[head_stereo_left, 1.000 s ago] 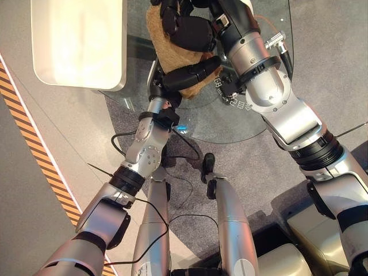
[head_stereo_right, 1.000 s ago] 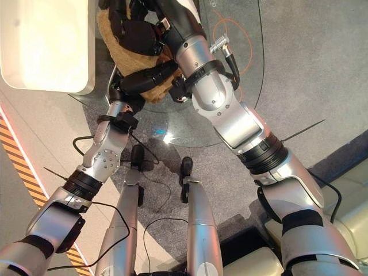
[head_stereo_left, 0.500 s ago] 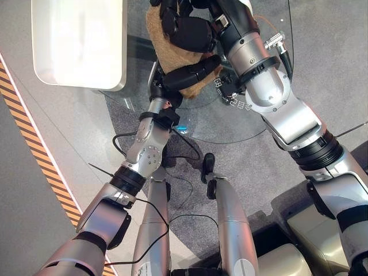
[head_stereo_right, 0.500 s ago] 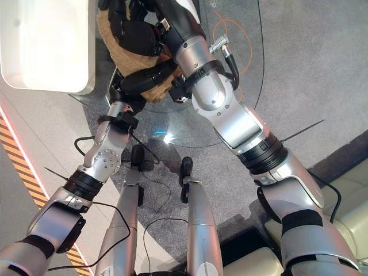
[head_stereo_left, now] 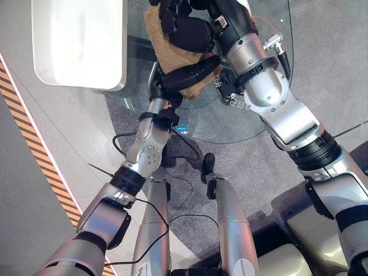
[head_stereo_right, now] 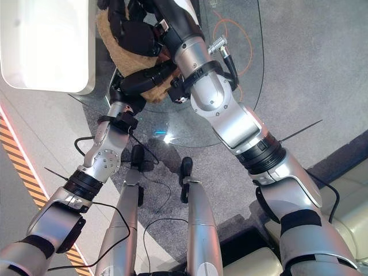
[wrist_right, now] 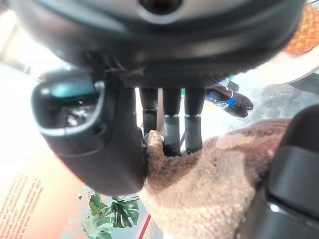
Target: Wipe the table with a cloth and put it in the basket.
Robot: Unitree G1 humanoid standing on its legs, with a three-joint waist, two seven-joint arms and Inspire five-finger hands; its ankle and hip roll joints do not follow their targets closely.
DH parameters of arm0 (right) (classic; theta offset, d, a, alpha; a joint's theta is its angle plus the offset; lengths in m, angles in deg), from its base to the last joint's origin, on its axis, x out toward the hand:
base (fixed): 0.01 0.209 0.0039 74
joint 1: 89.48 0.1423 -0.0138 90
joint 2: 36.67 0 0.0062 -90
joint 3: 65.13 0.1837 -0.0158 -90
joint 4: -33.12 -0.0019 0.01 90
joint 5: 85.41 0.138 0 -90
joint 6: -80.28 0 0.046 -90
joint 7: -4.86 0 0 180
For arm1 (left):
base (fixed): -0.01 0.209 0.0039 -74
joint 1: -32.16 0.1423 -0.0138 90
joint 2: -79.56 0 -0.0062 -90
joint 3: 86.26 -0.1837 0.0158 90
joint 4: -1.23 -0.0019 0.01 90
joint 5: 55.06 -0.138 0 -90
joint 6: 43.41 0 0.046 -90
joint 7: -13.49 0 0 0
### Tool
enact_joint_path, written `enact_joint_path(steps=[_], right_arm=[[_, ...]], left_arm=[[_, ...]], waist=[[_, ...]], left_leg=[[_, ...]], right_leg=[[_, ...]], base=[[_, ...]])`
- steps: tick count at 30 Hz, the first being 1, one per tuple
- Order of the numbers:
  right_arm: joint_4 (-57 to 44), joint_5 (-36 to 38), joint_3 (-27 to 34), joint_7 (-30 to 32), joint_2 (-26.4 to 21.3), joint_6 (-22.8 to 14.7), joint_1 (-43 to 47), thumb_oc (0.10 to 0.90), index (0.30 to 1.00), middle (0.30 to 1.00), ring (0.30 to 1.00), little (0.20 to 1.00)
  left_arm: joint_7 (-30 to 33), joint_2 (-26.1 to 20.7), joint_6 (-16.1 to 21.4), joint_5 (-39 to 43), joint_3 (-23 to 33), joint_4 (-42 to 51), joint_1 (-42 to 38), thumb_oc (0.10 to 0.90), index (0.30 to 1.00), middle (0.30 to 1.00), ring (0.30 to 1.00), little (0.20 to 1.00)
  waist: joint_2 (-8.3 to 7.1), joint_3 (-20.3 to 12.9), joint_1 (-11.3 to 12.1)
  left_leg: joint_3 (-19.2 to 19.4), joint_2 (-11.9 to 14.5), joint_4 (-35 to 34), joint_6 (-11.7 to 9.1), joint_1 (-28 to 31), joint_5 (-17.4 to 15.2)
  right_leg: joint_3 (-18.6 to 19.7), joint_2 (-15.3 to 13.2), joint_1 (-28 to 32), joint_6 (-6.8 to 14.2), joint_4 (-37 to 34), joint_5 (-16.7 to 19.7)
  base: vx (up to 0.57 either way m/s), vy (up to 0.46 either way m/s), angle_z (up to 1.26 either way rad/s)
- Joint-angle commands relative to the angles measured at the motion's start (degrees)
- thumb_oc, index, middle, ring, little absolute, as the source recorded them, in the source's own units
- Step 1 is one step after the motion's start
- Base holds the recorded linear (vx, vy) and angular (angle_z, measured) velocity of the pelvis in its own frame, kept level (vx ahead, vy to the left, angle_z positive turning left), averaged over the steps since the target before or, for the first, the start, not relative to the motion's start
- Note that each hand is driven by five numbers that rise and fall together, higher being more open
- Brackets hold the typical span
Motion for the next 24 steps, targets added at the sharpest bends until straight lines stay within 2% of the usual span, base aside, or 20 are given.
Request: enact_joint_path(steps=[1, 24], right_arm=[[-5.22, -1.01, 5.18, 1.37, 1.00, -4.18, 9.57, 0.800, 0.900, 0.900, 0.900, 0.900], [-4.79, -1.14, 5.97, 3.06, 0.57, -4.14, 9.20, 0.800, 0.900, 0.900, 0.900, 0.900]], left_arm=[[-6.19, 3.37, 5.54, -0.22, 2.06, 6.09, -5.97, 0.100, 0.300, 0.300, 0.300, 0.200], [-6.30, 3.23, 5.36, -0.18, 2.67, 5.71, -5.63, 0.100, 0.300, 0.300, 0.300, 0.200]], waist=[[-2.54, -1.41, 0.81], [-3.19, -1.41, 0.99]], left_leg=[[6.31, -4.19, 10.50, 5.86, 1.04, -10.75], [6.07, -3.85, 10.13, 5.56, 1.79, -10.55]], right_leg=[[0.90, 5.18, 4.82, 0.93, -11.20, 6.90], [0.66, 5.46, 5.82, 0.67, -11.18, 6.49]], base=[[0.00, 0.000, 0.00], [0.00, 0.000, 0.00]])
